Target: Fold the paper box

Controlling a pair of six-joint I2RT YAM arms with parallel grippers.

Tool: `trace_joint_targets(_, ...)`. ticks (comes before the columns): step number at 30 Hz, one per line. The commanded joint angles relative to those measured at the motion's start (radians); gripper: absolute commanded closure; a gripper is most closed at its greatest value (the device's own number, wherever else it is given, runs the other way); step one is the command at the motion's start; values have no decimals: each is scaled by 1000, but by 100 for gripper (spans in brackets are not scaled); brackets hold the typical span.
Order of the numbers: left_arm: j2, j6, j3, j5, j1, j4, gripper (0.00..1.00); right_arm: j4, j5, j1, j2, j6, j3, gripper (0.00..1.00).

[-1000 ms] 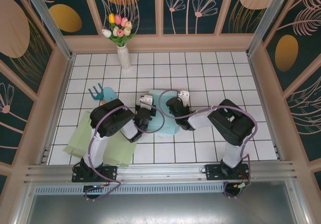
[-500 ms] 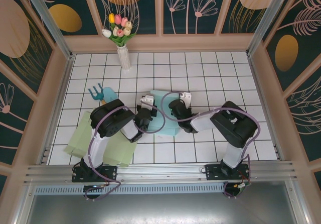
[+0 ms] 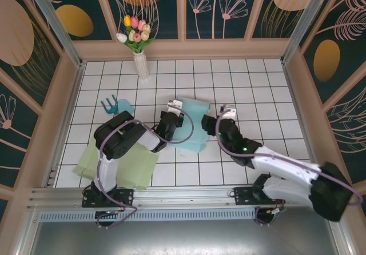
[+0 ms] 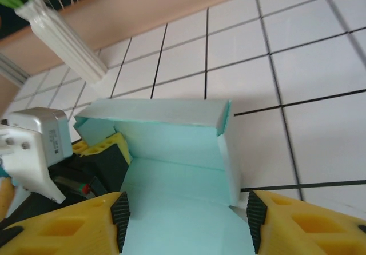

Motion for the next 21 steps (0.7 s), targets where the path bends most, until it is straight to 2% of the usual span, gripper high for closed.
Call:
trace_joint_targets(1,-123,147,40,115,1,-246,100,-233,78,0,-183,-32,-29,39)
trace_joint_targets(5,-245,271,182,234,0,-573,100,-290,82,-4,-351,-26,-49,39)
trace_joint_targets(8,-295,412,298,293,-1,-827,100,-334,61,-4,-419,-36,-38,38)
trace_joint_targets(14,-422,742,373,335,-2,-1131,100,-368,39,-4,-546,-42,-62,38)
trace_joint_targets(18,-410,903,423,211,-14,-1319,100,-344,6,-4,-610,-37,-103,38)
trace_joint_targets(21,-387,965,456,192,-16,-1435,100,-328,-16,-4,-620,-32,-118,38)
